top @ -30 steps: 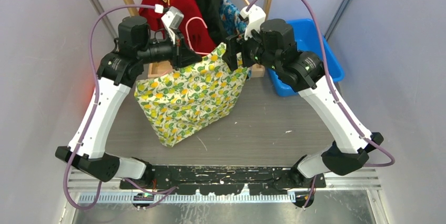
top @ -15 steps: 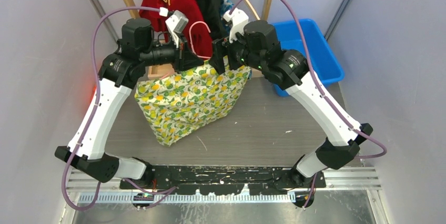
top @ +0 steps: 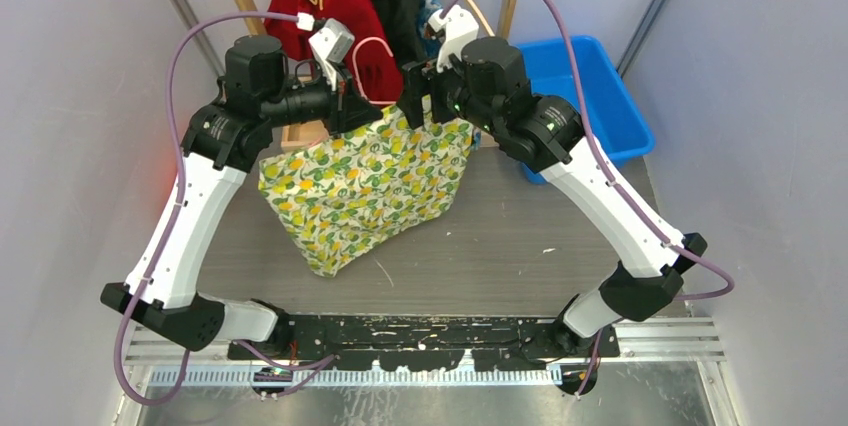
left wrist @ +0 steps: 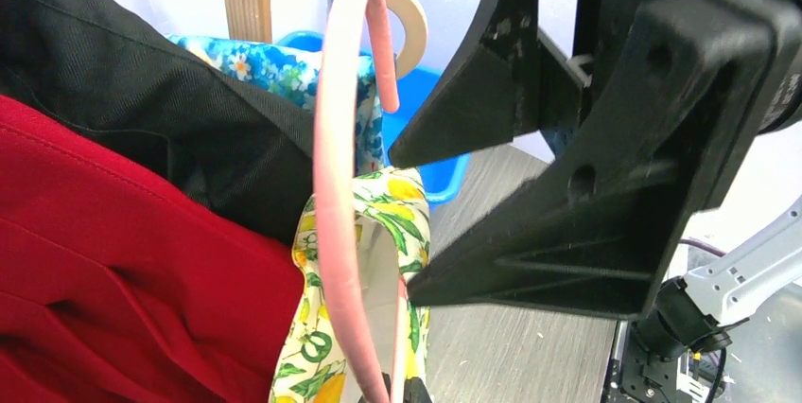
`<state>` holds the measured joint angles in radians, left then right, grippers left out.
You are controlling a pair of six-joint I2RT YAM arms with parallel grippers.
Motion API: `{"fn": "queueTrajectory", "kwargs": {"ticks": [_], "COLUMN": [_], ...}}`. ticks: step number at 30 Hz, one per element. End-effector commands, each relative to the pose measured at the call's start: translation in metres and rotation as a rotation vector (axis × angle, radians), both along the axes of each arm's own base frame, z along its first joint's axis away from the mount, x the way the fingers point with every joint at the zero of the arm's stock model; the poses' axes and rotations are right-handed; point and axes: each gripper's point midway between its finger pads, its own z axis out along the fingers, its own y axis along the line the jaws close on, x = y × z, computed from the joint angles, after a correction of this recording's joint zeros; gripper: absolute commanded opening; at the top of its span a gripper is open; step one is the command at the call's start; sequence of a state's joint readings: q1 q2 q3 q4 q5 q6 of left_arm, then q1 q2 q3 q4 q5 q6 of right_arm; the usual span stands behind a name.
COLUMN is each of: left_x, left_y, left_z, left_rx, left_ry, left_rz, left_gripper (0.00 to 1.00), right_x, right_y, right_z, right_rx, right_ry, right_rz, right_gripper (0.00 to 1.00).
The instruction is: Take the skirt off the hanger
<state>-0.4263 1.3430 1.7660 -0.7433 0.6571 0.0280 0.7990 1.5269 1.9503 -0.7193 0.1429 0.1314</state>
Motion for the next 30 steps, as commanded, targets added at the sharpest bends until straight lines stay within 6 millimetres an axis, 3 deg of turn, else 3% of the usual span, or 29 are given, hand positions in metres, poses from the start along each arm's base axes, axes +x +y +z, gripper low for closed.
{"fn": "queueTrajectory", "kwargs": {"ticks": [1,4,22,30], "left_x": [-0.022,-0.021,-0.019,-0.019], "left_y": [0.001,0.001,0.002,0.009], "left_z": [0.026,0.023,0.026,0.026], "left_rx": [-0.034,-0.030,-0.006,0.031], "left_ry": [-0.075,-0.073,-0.103,-0.140], "left_rz": [-0.047,-0.044,-0.018,0.022], "left_gripper": [0.00,0.00,0.00,0.00], "right_x": [0.013,0.010,0.007,0.015], "right_y": [-0.021,-0.024,0.008,-0.009], "right_z": [0.082,0.088,0.026,0.001], "right_rx": [0.197,0.210,0.151,0.084], "right_ry": [-0.189,-0.197,-0.039,-0.019], "right_rz": [-0.128,-0.129,-0.085,-0.201], "right_gripper": [0.82,0.82,0.79,0.78]}}
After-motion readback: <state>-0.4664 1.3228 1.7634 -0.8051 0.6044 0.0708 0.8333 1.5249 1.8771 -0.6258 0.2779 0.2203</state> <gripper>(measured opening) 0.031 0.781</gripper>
